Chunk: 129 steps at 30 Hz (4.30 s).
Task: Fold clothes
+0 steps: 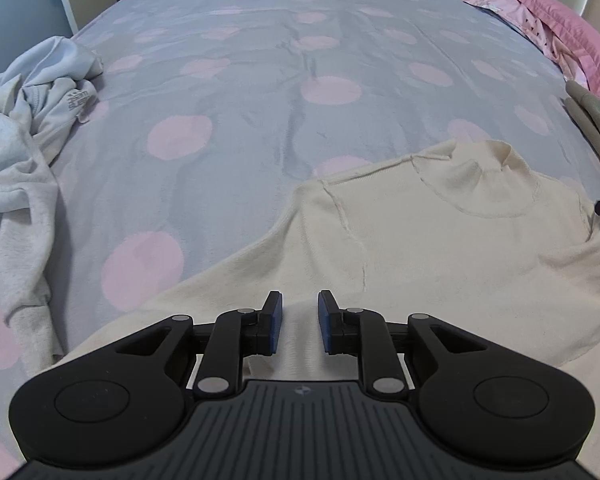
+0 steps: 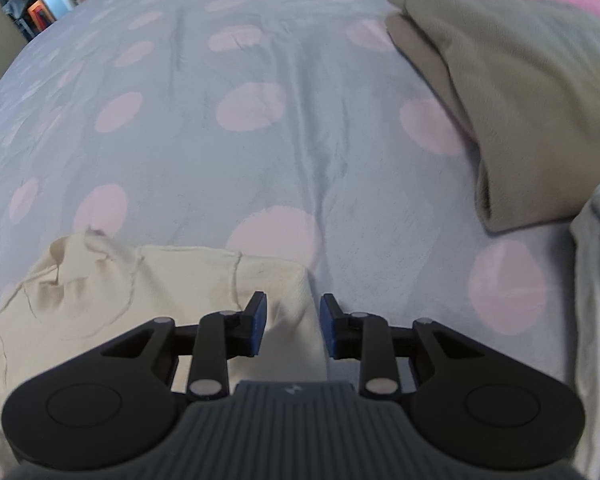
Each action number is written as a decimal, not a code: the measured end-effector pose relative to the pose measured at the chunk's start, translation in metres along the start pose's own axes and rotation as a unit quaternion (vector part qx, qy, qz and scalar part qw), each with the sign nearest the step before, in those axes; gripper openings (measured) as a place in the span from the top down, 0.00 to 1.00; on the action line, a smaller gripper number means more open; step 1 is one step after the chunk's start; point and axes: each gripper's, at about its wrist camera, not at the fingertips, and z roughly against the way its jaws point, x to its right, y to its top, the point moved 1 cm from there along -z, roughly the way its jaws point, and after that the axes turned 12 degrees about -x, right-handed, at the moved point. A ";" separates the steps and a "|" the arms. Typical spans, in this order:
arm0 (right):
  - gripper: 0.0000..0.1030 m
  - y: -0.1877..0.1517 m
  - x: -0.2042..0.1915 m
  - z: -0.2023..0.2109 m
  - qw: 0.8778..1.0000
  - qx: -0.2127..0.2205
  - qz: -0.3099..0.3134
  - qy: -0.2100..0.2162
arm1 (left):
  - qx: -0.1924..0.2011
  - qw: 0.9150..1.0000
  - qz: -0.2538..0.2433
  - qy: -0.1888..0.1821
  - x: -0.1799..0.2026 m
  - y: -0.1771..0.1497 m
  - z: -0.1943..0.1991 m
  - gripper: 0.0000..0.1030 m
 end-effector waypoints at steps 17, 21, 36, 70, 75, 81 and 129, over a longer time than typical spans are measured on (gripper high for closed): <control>1.00 0.013 0.027 0.006 0.985 0.082 -0.082 -0.124 | 0.065 0.997 0.028 -0.019 -0.003 0.003 0.005 0.99; 0.94 0.018 0.048 0.012 0.991 0.043 -0.119 -0.046 | 0.025 0.999 0.025 -0.023 -0.005 0.004 -0.003 0.99; 0.91 0.001 0.006 -0.010 0.998 -0.019 -0.064 -0.015 | 0.035 0.997 0.064 -0.018 -0.018 0.007 0.001 0.78; 0.92 0.005 0.023 0.000 0.995 0.009 -0.089 -0.032 | -0.024 0.989 0.121 -0.081 -0.035 0.004 -0.007 0.82; 0.92 -0.001 0.019 0.009 0.996 0.005 -0.087 -0.035 | -0.043 0.987 0.131 -0.081 -0.033 0.005 -0.014 0.81; 0.91 -0.002 0.020 0.010 0.995 -0.002 -0.092 -0.034 | -0.039 0.989 0.117 -0.077 -0.025 0.006 -0.016 1.00; 0.90 0.004 0.035 0.018 0.992 0.022 -0.116 -0.044 | -0.021 0.976 0.207 -0.062 -0.062 0.018 0.006 0.98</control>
